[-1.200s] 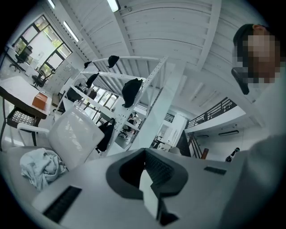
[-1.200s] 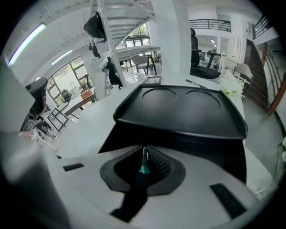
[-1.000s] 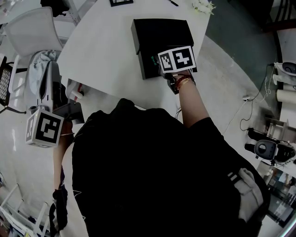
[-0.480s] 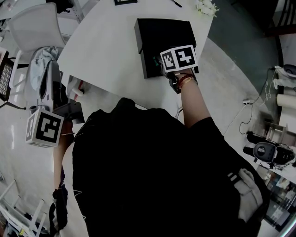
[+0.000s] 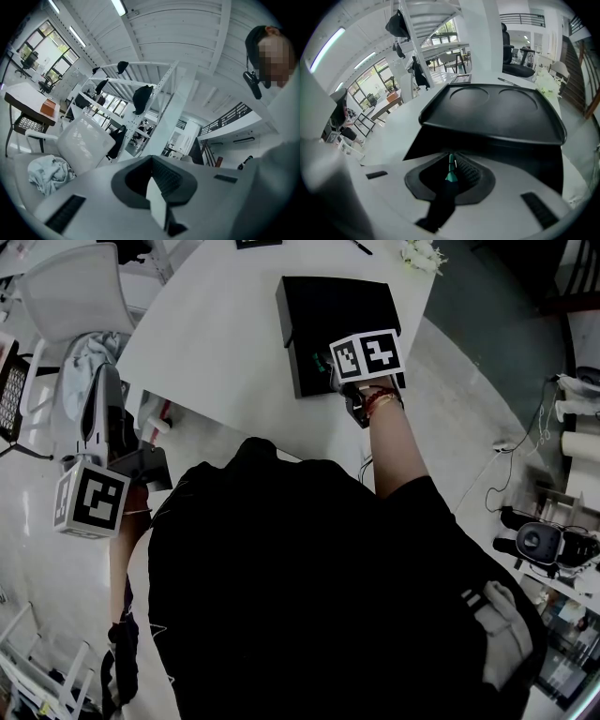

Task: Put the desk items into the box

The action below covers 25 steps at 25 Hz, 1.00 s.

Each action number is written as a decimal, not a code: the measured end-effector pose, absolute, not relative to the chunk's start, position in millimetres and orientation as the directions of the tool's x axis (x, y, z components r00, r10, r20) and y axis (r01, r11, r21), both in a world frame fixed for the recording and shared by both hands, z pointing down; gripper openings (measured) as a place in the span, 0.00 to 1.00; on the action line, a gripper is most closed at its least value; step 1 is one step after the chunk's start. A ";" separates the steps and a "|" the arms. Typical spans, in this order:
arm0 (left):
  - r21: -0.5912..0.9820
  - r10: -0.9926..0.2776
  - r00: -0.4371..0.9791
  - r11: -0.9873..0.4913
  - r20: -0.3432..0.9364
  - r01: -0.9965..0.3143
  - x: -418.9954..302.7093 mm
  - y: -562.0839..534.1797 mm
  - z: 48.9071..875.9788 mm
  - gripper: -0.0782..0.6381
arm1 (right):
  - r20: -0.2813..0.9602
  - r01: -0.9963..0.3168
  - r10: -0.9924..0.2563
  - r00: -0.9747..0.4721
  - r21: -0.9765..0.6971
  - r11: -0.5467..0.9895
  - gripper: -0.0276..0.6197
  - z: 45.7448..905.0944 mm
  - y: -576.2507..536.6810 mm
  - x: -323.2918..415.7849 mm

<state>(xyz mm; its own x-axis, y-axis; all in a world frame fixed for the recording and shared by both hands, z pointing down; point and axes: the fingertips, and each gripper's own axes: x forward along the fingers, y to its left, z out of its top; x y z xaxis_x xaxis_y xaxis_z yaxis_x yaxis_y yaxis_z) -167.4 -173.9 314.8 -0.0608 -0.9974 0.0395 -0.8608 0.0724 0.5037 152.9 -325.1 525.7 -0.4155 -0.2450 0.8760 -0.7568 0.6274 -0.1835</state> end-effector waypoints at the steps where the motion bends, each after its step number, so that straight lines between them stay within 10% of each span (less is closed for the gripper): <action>1: 0.504 -0.997 -0.061 0.073 0.040 -0.861 -167.4 -173.8 315.0 0.12 | 0.876 -0.758 -0.245 -0.415 -0.184 0.625 0.11 525.8 -325.1 153.2; 25: 0.490 -0.999 -0.031 0.042 0.031 -0.870 -164.5 -181.0 305.9 0.12 | 0.886 -0.794 -0.266 -0.380 -0.165 0.585 0.16 529.0 -325.3 164.5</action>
